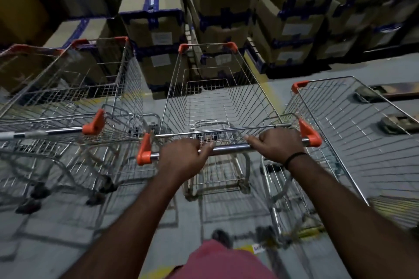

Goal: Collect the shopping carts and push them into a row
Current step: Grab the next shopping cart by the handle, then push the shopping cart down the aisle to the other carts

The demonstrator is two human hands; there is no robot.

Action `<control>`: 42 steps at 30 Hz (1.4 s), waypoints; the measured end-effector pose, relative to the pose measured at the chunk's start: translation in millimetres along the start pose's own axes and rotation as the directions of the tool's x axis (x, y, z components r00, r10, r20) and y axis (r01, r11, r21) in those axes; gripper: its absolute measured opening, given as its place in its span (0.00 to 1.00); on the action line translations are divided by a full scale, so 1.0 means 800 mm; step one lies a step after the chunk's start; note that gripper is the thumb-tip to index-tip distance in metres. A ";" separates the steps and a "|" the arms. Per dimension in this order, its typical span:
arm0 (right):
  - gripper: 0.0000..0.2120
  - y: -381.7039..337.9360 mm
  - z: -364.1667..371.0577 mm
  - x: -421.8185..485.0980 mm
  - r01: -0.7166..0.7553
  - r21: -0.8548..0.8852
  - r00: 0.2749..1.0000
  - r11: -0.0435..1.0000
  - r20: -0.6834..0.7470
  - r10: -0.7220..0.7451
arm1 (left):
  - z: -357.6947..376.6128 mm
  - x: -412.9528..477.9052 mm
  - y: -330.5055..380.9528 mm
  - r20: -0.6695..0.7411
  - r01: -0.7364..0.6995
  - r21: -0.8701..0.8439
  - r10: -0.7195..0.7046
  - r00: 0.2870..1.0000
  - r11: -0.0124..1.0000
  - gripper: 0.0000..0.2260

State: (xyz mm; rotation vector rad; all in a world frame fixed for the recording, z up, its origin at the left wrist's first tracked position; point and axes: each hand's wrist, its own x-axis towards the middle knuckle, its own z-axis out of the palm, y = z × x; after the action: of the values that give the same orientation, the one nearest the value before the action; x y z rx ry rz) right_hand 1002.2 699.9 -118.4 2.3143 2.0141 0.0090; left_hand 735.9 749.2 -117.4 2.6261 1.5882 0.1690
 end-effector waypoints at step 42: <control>0.39 0.019 0.014 -0.315 0.063 0.067 0.998 0.996 -0.030 -0.061 | 0.011 -0.289 0.113 -0.027 0.041 0.104 -0.038 0.999 0.994 0.41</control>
State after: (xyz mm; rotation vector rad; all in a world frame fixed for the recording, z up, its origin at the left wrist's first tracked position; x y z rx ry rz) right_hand 982.7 447.7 -117.5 2.3020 2.1307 -0.0312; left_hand 709.6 502.2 -129.1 2.6772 1.7002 0.1202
